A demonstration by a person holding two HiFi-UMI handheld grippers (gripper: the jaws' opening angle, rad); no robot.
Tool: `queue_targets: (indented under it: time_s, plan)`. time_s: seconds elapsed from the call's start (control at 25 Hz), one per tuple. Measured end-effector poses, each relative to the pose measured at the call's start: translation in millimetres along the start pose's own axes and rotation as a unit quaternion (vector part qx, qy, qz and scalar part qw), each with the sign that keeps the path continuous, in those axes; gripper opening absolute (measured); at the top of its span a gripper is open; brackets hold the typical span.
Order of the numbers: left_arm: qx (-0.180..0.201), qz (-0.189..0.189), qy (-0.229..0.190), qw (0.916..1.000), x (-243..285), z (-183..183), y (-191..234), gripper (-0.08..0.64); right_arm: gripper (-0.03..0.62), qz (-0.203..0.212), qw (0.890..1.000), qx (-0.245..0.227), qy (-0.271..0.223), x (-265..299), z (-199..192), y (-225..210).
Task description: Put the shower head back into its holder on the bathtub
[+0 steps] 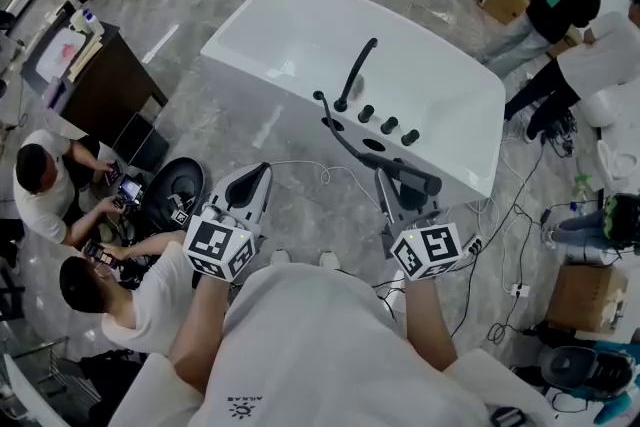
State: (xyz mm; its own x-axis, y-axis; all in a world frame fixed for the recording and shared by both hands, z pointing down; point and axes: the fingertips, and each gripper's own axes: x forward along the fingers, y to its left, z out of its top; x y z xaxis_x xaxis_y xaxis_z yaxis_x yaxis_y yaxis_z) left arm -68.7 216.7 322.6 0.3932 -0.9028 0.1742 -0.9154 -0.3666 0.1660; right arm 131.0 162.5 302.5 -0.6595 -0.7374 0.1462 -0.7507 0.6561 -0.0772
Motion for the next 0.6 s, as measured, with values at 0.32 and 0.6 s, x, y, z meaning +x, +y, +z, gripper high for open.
queue_targets:
  time_s: [0.32, 0.6]
  plan:
    - [0.001, -0.009, 0.000, 1.0000, -24, -2, 21, 0.009, 0.141, -0.025, 1.000, -0.007, -0.001, 3, -4, 21]
    - [0.006, -0.028, -0.001, 0.9996, -34, -5, 32, 0.009, 0.141, -0.055, 0.998, 0.000, -0.008, 5, -4, 30]
